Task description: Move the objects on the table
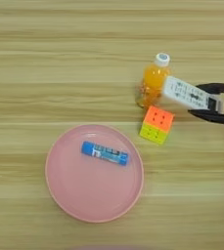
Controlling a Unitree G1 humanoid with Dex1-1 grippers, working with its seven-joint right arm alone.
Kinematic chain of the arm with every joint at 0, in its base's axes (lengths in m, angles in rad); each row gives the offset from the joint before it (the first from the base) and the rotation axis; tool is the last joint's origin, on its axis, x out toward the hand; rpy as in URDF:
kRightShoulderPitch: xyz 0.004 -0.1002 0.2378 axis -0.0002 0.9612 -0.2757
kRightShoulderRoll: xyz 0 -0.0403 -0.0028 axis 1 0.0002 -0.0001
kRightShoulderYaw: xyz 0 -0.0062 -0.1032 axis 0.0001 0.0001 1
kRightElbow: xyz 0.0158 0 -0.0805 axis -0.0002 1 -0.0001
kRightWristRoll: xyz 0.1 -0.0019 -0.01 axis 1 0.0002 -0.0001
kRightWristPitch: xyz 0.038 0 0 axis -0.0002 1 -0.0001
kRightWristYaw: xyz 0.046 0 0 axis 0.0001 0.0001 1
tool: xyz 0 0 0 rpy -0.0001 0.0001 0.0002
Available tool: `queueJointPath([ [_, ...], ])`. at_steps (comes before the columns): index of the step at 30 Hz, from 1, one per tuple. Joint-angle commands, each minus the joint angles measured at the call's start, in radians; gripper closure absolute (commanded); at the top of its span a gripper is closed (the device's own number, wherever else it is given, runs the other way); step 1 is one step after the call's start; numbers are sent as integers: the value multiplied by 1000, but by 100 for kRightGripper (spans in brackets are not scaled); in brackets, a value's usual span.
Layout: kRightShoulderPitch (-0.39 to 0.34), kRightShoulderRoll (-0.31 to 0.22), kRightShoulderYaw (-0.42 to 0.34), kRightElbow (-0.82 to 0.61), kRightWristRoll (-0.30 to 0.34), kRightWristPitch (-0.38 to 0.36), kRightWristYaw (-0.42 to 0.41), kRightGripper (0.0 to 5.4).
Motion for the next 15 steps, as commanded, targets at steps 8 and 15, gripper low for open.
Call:
queueJointPath([
  [8,-167,-59,-16,230,-119,-131,-81,251],
  [15,-188,-47,0,339,-188,-184,-114,251],
])
